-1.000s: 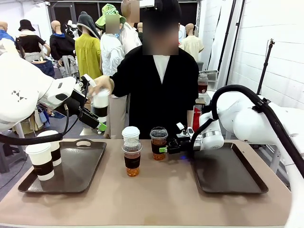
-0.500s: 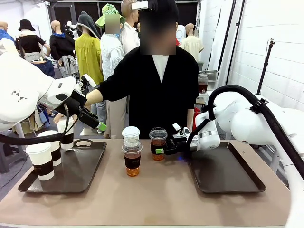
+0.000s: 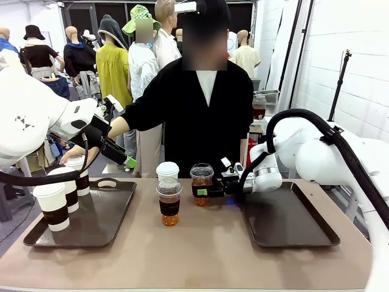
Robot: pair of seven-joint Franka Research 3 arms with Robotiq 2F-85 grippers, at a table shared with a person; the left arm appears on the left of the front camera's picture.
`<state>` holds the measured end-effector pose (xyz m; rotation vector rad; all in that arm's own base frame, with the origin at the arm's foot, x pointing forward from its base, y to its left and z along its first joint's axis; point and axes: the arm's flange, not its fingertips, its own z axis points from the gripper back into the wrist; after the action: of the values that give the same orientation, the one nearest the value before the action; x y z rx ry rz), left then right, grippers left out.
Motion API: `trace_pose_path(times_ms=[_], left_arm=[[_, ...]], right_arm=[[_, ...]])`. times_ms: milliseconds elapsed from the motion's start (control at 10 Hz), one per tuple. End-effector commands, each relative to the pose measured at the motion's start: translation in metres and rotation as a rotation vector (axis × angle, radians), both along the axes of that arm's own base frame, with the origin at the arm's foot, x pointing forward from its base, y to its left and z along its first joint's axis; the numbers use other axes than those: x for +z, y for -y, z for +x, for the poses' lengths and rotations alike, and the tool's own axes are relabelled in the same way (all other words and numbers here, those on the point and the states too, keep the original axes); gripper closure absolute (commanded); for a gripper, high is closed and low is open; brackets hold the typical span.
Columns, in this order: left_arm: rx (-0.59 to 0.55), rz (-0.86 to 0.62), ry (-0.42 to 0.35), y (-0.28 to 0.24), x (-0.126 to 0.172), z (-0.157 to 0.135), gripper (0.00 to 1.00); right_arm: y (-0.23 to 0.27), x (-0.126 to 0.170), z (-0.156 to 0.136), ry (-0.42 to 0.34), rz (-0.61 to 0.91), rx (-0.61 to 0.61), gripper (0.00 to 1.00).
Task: Distribute the coffee onto the tray.
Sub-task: Pick up one iced Americano and place it on the right Handle tray.
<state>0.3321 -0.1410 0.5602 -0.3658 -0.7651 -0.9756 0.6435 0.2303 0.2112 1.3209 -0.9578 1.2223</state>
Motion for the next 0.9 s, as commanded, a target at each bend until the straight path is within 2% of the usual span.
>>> trace_pose_path(times_ms=[0,500,800], left_arm=[[-0.003,-0.007,-0.005,-0.001,-0.001,0.000,0.00],[-0.003,-0.007,-0.005,-0.001,-0.001,0.000,0.00],[-0.003,-0.007,-0.005,-0.001,-0.001,0.000,0.00]], right_arm=[[-0.004,0.010,0.000,0.020,-0.016,-0.003,0.39],[0.012,0.068,-0.002,0.020,0.011,0.015,0.39],[0.058,0.103,-0.007,-0.001,0.037,0.035,0.39]])
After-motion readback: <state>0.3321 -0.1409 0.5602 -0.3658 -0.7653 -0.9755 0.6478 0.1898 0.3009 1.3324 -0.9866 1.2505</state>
